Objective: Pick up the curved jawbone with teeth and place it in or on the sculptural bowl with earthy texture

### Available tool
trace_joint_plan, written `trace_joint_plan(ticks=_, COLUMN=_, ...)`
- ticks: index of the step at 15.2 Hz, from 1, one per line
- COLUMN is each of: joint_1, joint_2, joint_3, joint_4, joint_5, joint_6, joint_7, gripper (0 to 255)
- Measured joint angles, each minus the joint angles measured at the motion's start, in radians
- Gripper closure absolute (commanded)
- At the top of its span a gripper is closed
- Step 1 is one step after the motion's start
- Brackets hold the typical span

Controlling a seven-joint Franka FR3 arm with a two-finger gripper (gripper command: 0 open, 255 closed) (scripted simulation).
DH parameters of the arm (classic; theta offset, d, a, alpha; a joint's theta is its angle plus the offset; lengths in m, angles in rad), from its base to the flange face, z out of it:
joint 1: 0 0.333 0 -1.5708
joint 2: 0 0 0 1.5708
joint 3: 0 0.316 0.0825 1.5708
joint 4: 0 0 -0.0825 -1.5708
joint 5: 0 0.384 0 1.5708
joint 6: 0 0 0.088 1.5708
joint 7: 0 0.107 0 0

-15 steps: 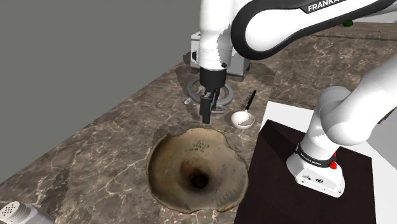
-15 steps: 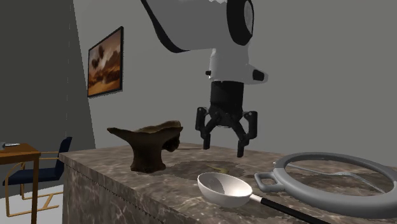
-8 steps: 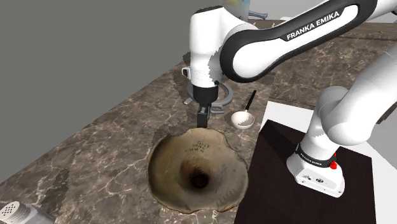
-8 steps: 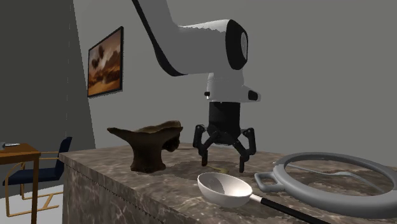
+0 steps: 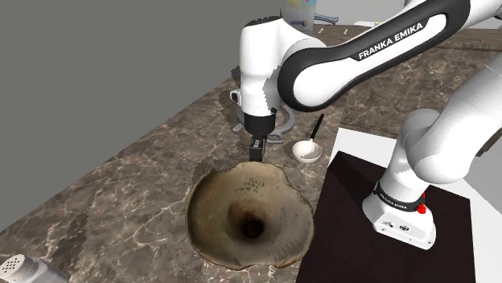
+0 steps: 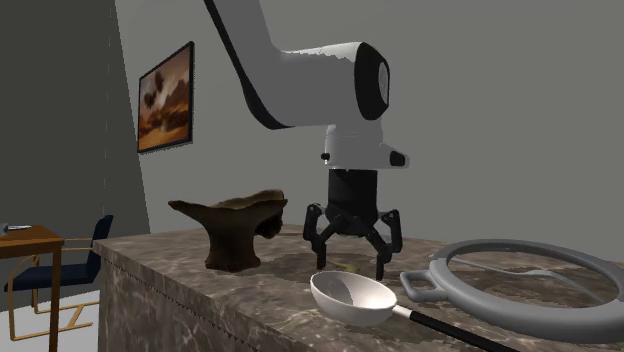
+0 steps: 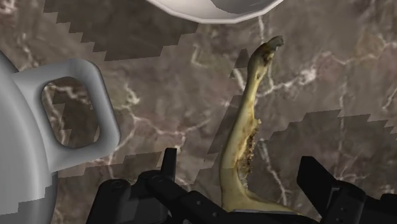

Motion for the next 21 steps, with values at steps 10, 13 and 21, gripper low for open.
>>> trace_joint_plan(ticks=10, joint_1=-0.004, joint_2=0.001, joint_3=0.0, joint_4=0.011, joint_5=-0.065, joint_6=-0.001, joint_7=0.009, gripper=255)
trace_joint_plan(ticks=13, joint_1=0.009, joint_2=-0.004, joint_3=-0.013, joint_4=0.009, joint_5=-0.038, joint_6=-0.005, joint_7=0.006, gripper=255)
trace_joint_plan(ticks=21, joint_1=0.015, joint_2=-0.026, joint_3=-0.03, joint_4=0.082, joint_5=-0.01, joint_6=-0.108, joint_7=0.007, gripper=255)
